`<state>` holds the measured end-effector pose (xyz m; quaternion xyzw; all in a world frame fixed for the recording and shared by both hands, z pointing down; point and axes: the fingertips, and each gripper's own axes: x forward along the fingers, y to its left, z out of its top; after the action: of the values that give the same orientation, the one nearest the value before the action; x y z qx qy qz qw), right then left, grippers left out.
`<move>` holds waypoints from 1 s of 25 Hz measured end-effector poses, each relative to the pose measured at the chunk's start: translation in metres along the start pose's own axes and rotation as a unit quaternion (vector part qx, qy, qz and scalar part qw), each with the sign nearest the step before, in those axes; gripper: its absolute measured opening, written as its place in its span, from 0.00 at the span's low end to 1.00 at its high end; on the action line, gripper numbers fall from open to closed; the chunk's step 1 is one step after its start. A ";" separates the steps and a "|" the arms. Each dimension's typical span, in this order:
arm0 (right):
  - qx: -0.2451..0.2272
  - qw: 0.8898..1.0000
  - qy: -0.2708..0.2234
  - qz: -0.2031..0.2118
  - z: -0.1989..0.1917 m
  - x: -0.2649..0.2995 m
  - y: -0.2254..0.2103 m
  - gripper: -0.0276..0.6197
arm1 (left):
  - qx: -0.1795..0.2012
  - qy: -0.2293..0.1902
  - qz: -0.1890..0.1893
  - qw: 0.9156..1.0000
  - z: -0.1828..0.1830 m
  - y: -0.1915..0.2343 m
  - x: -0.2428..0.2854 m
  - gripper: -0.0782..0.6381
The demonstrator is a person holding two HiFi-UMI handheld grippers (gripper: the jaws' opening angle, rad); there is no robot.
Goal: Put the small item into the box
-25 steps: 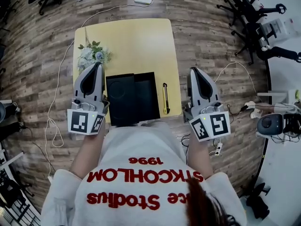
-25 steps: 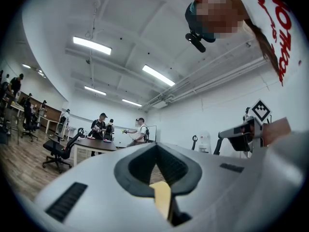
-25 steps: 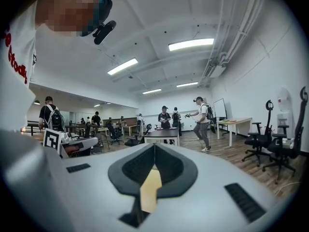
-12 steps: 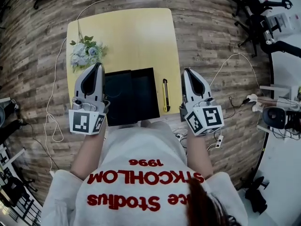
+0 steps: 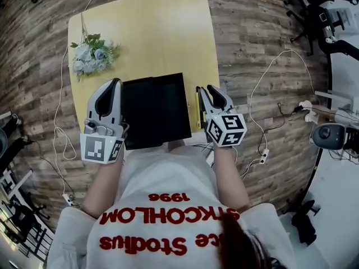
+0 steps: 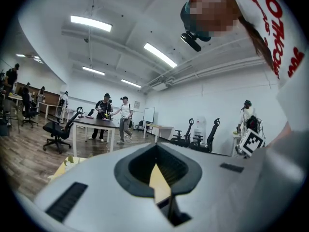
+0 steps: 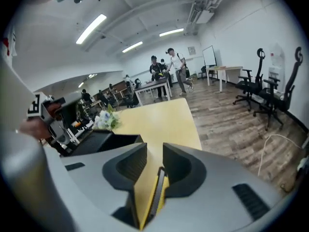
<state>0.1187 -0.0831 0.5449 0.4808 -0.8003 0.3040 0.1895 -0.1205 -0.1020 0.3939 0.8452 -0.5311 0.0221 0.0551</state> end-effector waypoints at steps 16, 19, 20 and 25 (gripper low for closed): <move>-0.079 0.985 0.135 -0.073 -0.073 0.027 -0.005 0.23 | -0.001 0.029 0.023 0.999 -0.013 0.012 -0.015 0.12; -0.069 0.989 0.110 -0.066 -0.062 0.024 -0.003 0.23 | 0.001 0.024 0.028 0.999 -0.008 0.016 -0.017 0.12; -0.062 0.991 0.101 -0.063 -0.057 0.023 -0.003 0.23 | 0.002 0.021 0.029 0.999 -0.006 0.018 -0.016 0.12; -0.052 0.998 0.018 -0.038 -0.017 0.012 0.003 0.23 | 0.005 0.004 0.038 0.999 0.005 0.024 -0.016 0.12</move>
<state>0.1109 -0.0785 0.5640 0.4944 -0.7930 0.2628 0.2401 -0.1491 -0.0987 0.3889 0.8245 -0.5626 0.0304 0.0519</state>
